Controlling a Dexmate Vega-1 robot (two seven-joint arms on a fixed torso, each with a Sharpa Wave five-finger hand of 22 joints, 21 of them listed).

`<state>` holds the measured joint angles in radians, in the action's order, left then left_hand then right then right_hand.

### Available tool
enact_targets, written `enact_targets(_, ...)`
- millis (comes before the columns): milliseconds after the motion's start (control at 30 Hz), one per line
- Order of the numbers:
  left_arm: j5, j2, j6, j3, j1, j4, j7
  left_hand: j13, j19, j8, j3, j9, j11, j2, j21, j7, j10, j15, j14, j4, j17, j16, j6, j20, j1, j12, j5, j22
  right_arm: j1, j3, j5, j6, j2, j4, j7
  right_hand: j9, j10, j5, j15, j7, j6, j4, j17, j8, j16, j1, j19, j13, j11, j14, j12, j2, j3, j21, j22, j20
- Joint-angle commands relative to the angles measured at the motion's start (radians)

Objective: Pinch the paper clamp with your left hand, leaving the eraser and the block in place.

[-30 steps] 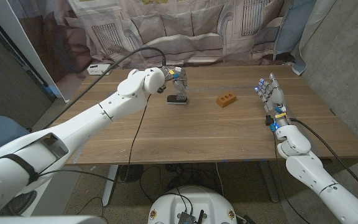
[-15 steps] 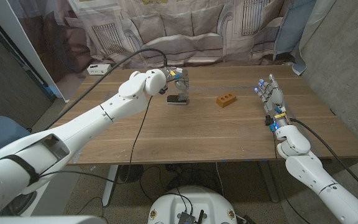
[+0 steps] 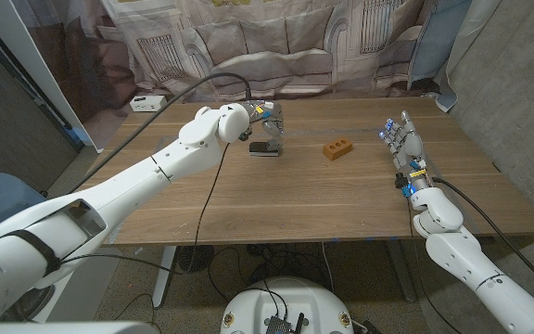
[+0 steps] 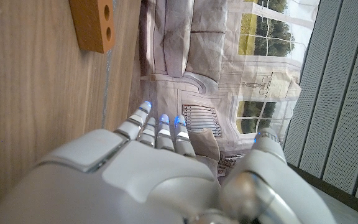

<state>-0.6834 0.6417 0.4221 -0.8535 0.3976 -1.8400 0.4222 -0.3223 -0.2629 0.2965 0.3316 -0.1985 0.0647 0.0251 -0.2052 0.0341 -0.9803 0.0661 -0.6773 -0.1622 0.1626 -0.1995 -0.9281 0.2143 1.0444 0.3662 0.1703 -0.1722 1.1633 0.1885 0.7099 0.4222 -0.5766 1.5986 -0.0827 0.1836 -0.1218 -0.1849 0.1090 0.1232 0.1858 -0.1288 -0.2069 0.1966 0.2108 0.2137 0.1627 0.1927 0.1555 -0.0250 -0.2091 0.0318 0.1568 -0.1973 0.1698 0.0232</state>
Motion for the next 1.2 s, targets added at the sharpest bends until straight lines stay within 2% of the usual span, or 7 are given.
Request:
enact_targets(33, 0.014, -0.003, 0.022, -0.005, -0.007, 0.004, 0.013, -0.011, -0.005, -0.013, 0.014, -0.005, 0.065, 0.080, 0.007, -0.041, -0.047, 0.050, 0.003, 0.010, 0.003, 0.009, -0.101, 0.003, 0.074, -0.013, 0.005, -0.002, 0.007, -0.004, 0.004, 0.001, -0.003, 0.004, 0.005, 0.002, -0.003, 0.001, 0.001, -0.002, 0.008, 0.001, -0.004, 0.000, -0.002, 0.014, 0.007, 0.004, 0.002, 0.003, 0.001, 0.000, -0.001, 0.002, 0.003, 0.000)
enact_targets(300, 0.014, -0.002, 0.039, -0.010, -0.010, 0.002, 0.011, -0.018, -0.001, -0.024, 0.011, -0.006, 0.058, 0.077, 0.010, -0.037, -0.035, 0.045, 0.010, 0.016, 0.002, 0.014, -0.084, 0.003, 0.061, -0.021, 0.005, -0.002, 0.010, -0.006, 0.003, 0.001, -0.006, 0.009, 0.004, 0.002, -0.005, 0.001, 0.001, -0.002, 0.008, 0.001, -0.004, 0.000, -0.003, 0.014, 0.007, 0.004, 0.002, 0.003, 0.001, 0.001, -0.001, 0.002, 0.003, 0.000)
enact_targets(400, 0.014, -0.002, 0.044, -0.013, -0.011, 0.004, 0.011, -0.021, 0.000, -0.028, 0.011, -0.007, 0.064, 0.075, 0.011, -0.036, -0.024, 0.042, 0.016, 0.016, 0.002, 0.017, -0.078, 0.003, 0.057, -0.027, 0.005, -0.002, 0.011, -0.007, 0.003, 0.002, -0.007, 0.011, 0.004, 0.002, -0.005, 0.001, 0.001, -0.002, 0.008, 0.000, -0.004, -0.001, -0.002, 0.015, 0.007, 0.004, 0.002, 0.004, 0.001, 0.001, -0.002, 0.002, 0.003, -0.001)
enact_targets(767, 0.013, 0.001, 0.039, -0.024, -0.025, 0.020, 0.012, -0.032, 0.012, -0.056, 0.010, -0.010, 0.064, 0.070, 0.015, -0.047, 0.017, 0.038, 0.044, 0.016, 0.001, 0.023, -0.027, 0.004, 0.045, -0.053, 0.007, -0.003, 0.020, -0.011, 0.000, 0.005, -0.007, 0.018, -0.002, 0.002, -0.004, 0.001, 0.000, -0.002, 0.010, 0.000, -0.003, 0.000, -0.003, 0.017, 0.007, 0.004, 0.002, 0.004, 0.002, 0.002, -0.001, 0.002, 0.003, 0.000)
enact_targets(1200, -0.011, -0.011, 0.059, -0.048, -0.045, 0.042, 0.036, -0.042, 0.029, -0.080, 0.006, -0.013, 0.061, 0.064, 0.018, -0.047, 0.067, 0.024, 0.068, 0.019, 0.002, 0.023, 0.023, 0.004, 0.028, -0.080, 0.007, -0.004, 0.030, -0.017, -0.003, 0.006, -0.007, 0.024, -0.013, 0.002, -0.006, 0.001, 0.000, -0.002, 0.010, -0.002, -0.003, -0.001, -0.003, 0.020, 0.008, 0.004, 0.001, 0.005, 0.002, 0.003, 0.000, 0.002, 0.003, 0.000)
